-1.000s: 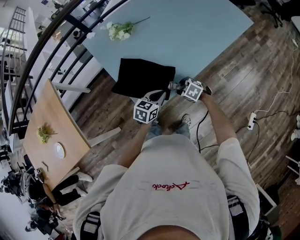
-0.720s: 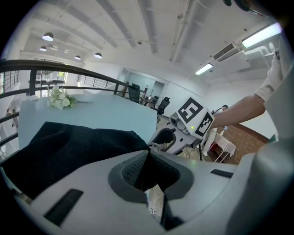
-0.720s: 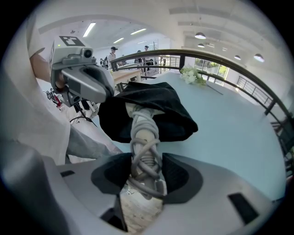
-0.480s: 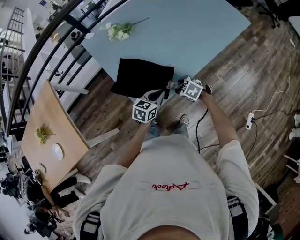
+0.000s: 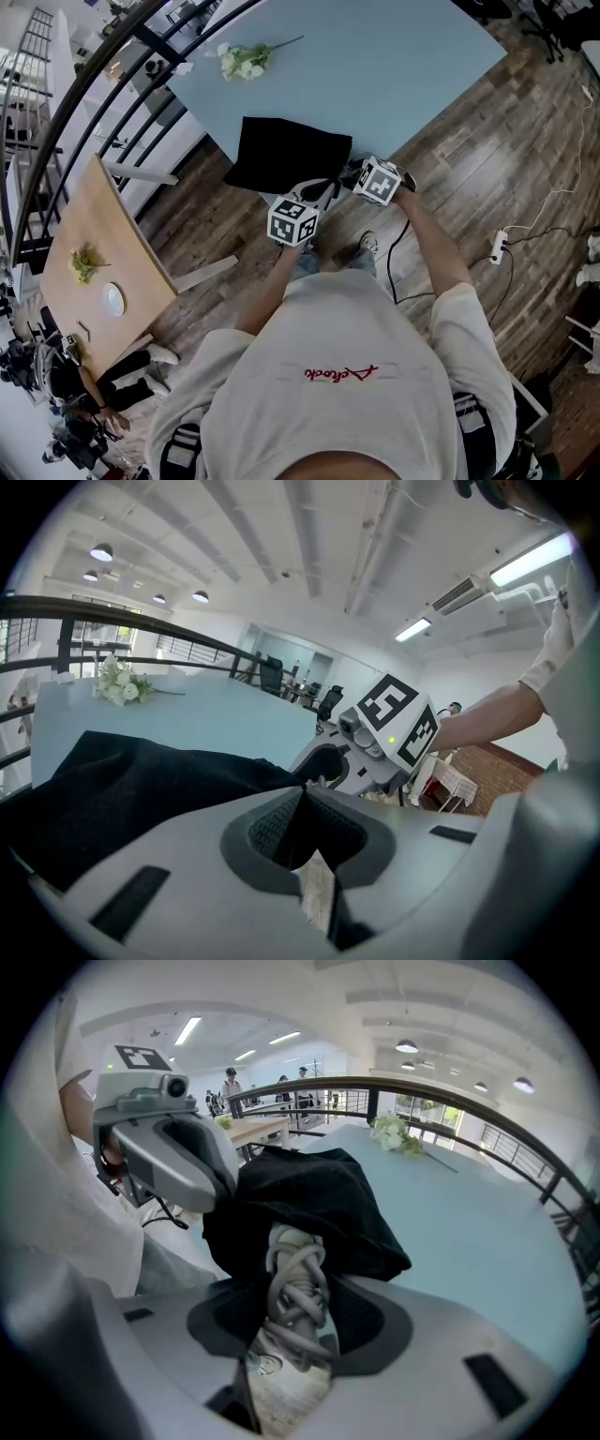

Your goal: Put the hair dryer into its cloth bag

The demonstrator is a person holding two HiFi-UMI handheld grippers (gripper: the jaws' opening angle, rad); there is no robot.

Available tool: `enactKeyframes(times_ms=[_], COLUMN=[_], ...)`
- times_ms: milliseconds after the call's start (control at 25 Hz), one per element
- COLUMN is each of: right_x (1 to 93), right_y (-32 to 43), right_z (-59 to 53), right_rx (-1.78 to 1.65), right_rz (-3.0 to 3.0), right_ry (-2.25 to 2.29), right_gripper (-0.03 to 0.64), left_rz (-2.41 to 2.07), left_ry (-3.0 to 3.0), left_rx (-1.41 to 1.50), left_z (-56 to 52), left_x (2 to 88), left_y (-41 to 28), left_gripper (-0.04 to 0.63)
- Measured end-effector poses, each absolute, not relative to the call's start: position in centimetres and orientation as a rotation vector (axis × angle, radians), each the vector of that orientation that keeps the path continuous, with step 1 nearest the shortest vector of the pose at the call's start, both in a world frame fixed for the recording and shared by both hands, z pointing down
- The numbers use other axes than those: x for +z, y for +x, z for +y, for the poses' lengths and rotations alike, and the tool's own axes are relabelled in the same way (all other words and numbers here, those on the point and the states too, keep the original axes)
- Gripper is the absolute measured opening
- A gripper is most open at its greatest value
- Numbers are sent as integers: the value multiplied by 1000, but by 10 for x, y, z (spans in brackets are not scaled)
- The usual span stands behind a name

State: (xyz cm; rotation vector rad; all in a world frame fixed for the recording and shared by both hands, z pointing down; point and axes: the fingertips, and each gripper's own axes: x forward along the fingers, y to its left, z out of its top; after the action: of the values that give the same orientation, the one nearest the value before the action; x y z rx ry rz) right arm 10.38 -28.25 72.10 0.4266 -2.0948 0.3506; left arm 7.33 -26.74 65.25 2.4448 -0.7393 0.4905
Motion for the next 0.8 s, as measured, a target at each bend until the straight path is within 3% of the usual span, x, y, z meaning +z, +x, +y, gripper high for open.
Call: enactKeyframes(times_ms=[800], right_x=[725], right_y=[36], right_z=[-312], right_rx=[334], right_rz=[-2248], right_ry=[384], right_gripper=[202], left_rz=[-724], left_ry=[2448], left_rx=[371], left_z=[-277], left_x=[631], left_y=[61], left_gripper=[15])
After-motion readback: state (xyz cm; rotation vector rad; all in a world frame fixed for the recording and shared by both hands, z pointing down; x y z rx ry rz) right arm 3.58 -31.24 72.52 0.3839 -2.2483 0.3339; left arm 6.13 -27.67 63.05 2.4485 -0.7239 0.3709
